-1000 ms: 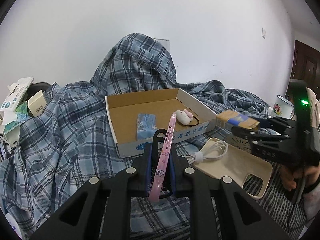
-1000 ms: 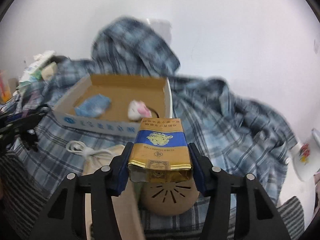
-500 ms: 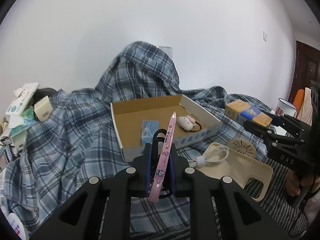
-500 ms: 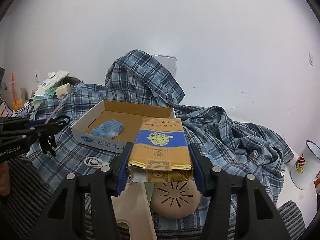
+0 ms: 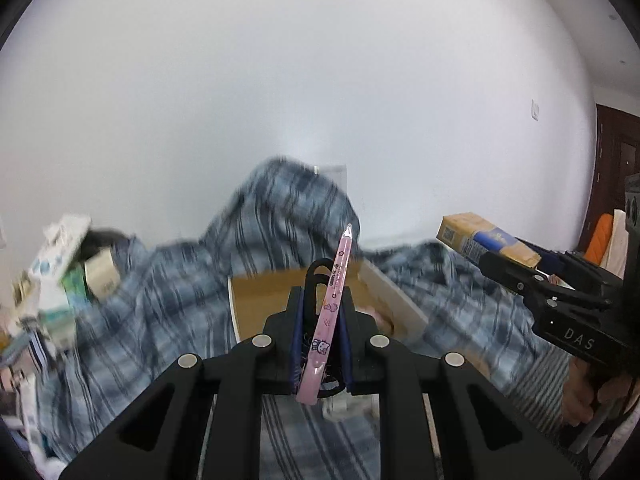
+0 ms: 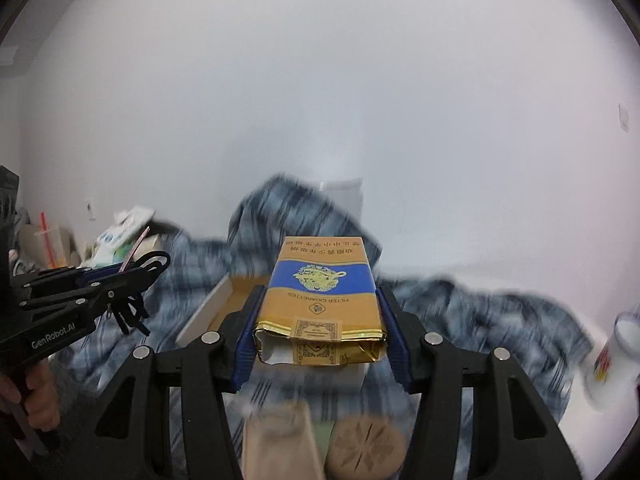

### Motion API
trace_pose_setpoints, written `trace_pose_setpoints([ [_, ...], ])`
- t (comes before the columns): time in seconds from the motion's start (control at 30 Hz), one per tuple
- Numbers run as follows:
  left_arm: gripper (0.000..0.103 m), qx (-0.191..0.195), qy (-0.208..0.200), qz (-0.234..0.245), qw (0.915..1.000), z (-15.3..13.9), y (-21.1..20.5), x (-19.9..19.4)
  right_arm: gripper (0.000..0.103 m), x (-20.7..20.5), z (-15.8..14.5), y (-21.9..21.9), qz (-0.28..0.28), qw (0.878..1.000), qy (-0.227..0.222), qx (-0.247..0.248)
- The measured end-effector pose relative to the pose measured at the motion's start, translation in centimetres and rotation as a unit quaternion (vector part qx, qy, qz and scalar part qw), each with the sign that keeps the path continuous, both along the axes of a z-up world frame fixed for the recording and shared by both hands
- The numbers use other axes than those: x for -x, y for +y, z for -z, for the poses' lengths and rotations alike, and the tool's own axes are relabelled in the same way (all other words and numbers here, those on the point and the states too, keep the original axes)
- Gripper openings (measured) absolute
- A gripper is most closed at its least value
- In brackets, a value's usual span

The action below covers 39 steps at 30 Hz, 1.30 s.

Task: Organize soft objects
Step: 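Carry comb and tea packet over the box and release them inside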

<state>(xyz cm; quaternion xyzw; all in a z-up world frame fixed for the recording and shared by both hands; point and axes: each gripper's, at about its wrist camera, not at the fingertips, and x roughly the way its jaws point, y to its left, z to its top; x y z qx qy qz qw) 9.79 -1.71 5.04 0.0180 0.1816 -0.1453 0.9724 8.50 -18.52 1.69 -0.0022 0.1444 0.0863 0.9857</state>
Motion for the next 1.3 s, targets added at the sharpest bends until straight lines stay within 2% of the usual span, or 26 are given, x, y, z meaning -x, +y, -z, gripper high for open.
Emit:
trace_pose_setpoints([
  [0.17, 0.016, -0.002, -0.048, -0.028, 0.9984, -3.8, -0.9, -2.1, 0.053, -2.2, -4.1, 0.2, 0.012, 0.999, -0.047, -0.002],
  [0.33, 0.017, 0.016, -0.081, -0.053, 0.9952, -6.5, -0.9, -4.7, 0.053, -4.6, -6.8, 1.2, 0.013, 0.997, -0.076, 0.005],
  [0.47, 0.017, 0.032, -0.072, -0.068, 0.9946, -7.3, -0.3, -7.1, 0.053, -7.1, -7.6, 2.1, 0.023, 0.997, -0.068, 0.004],
  [0.6, 0.017, 0.029, -0.066, -0.095, 0.9929, -7.0, 0.3, -9.2, 0.053, -9.4, -7.1, 2.3, 0.014, 0.999, -0.043, -0.018],
  [0.8, 0.017, 0.024, -0.016, -0.102, 0.9944, -4.8, 1.5, -11.8, 0.053, -11.6, -4.6, 2.5, 0.009, 1.000, -0.009, -0.011],
  [0.93, 0.017, 0.005, 0.043, -0.100, 0.9941, -2.6, 1.3, -13.6, 0.053, -13.8, -2.4, 3.0, 0.005, 0.999, 0.034, -0.001],
  [1.13, 0.017, -0.015, 0.145, -0.091, 0.9852, 1.2, 0.6, -16.2, 0.053, -16.3, 1.4, 3.9, -0.002, 0.992, 0.121, 0.025],
  [1.3, 0.017, -0.022, 0.201, -0.085, 0.9756, 4.5, 0.6, -18.2, 0.053, -18.4, 4.7, 3.7, -0.016, 0.982, 0.186, 0.031],
])
